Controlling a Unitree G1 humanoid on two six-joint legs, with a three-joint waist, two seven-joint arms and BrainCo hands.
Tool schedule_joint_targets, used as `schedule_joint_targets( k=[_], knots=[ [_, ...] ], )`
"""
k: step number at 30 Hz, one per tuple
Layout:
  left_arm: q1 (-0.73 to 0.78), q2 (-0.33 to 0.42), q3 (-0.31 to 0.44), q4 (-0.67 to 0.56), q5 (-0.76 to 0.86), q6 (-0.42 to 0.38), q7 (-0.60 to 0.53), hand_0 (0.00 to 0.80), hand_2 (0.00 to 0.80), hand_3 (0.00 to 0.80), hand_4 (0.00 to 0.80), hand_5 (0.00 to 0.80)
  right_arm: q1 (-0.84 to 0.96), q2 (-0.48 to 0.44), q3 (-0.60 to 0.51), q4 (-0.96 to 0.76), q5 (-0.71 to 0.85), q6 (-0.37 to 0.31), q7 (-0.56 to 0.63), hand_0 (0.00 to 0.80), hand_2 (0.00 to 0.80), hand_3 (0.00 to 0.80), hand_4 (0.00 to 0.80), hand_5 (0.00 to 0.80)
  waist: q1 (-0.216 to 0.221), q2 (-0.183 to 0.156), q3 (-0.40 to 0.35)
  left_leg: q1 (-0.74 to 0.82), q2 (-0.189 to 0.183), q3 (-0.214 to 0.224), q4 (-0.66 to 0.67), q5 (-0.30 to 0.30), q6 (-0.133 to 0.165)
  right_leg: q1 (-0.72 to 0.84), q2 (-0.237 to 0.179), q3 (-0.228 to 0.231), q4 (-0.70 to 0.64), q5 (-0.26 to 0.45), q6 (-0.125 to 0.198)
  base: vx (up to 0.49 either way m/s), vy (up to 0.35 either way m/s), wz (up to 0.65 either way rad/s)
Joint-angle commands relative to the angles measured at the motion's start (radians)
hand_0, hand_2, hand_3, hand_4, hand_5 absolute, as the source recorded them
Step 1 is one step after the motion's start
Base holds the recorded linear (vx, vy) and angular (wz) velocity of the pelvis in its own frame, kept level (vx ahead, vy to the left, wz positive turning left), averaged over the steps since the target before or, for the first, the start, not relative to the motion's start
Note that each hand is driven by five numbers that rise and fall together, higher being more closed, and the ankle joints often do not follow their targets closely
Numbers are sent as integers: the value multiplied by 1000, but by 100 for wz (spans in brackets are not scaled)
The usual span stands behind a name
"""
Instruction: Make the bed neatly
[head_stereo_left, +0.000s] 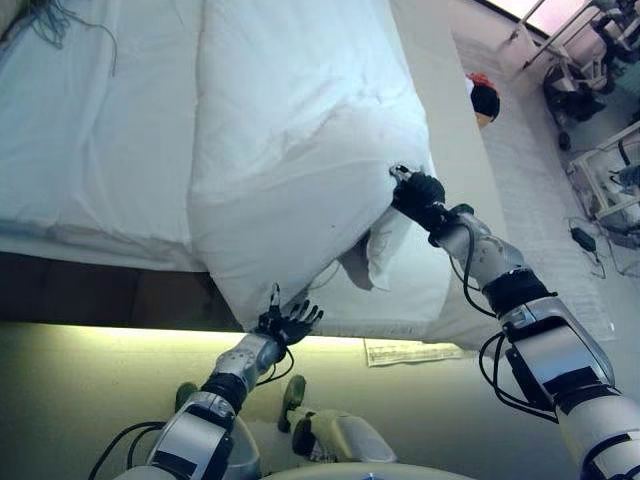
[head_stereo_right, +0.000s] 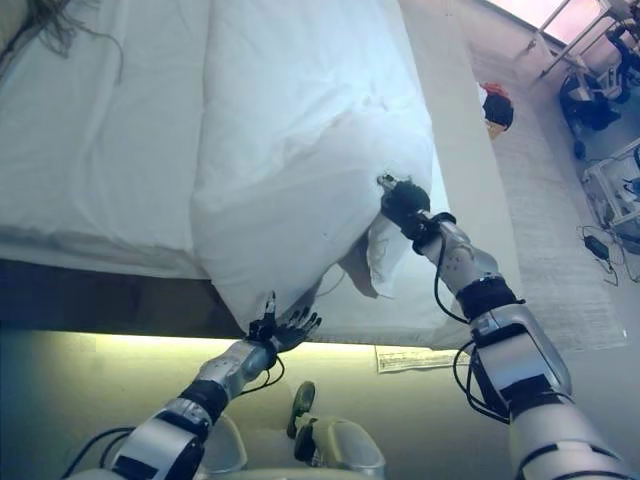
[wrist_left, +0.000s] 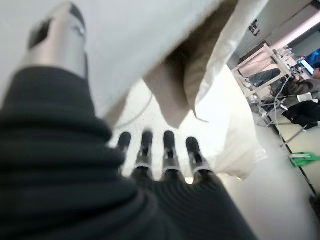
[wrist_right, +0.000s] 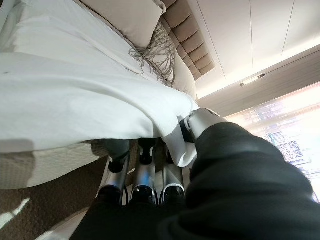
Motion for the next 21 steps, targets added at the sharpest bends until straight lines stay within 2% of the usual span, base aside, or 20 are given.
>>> schedule_joint_targets(
  k=[1, 3, 4, 5, 9, 11, 17, 21],
  knots=[
    [-49, -99, -26, -9, -50, 1, -92, 0, 0, 0, 0, 0, -54, -64, -53, -212, 106, -120, 35, 800, 800, 800, 800, 800, -14, -16, -10, -62, 0, 18, 19, 7, 41, 11, -33, 16, 59, -69, 71, -62, -73, -5],
    [-62, -97, -18, -12, -50, 9, -132, 0, 0, 0, 0, 0, -46, -70, -59, -235, 112, -120, 30, 800, 800, 800, 800, 800, -18, -26, 2, -77, 7, 15, 34, 1, 39, 2, -27, 18, 64, -69, 72, -17, -71, -6],
    [-72, -97, -18, -14, -50, 17, -151, 0, 0, 0, 0, 0, -39, -76, -63, -244, 117, -117, 32, 800, 800, 800, 800, 800, -23, -28, 2, -72, 15, 4, 39, -30, 32, 6, -17, 25, 68, -86, 80, 34, -66, -6],
    [-81, -97, -21, -17, -50, 20, -153, 0, 0, 0, 0, 0, -35, -79, -66, -247, 122, -117, 36, 800, 800, 800, 800, 800, -25, -33, 5, -75, 18, 4, 43, -33, 32, 3, -15, 24, 69, -85, 81, 41, -62, -2],
    [-100, -109, -42, -30, -50, 6, -89, 0, 0, 0, 0, 0, -14, -86, -81, -255, 145, -115, 49, 800, 800, 800, 800, 800, -30, -50, 12, -79, 24, 3, 41, -37, 33, 2, -10, 17, 68, -83, 85, -23, -67, -1],
    [-86, -117, -63, -31, -50, 4, -96, 0, 0, 0, 0, 0, -1, -90, -82, -267, 156, -113, 51, 800, 800, 800, 800, 800, -31, -55, 12, -69, 24, 2, 25, -35, 33, 5, -7, 13, 63, -81, 86, 16, -45, 5],
    [-80, -118, -74, -43, -50, -27, -180, 0, 0, 0, 0, 0, 7, -97, -70, -284, 156, -110, 66, 800, 800, 800, 800, 800, -39, -58, 16, -55, 29, 16, 7, -26, 27, 8, 0, 16, 56, -81, 85, 0, 3, 0],
    [-110, -106, -35, -67, -50, -103, -291, 0, 0, 0, 0, 0, 18, -106, -79, -275, 117, -72, 83, 800, 800, 800, 800, 800, -49, -54, 12, -55, 31, 19, 7, -24, 24, 8, 0, 20, 58, -87, 84, -10, 52, -1]
  ],
)
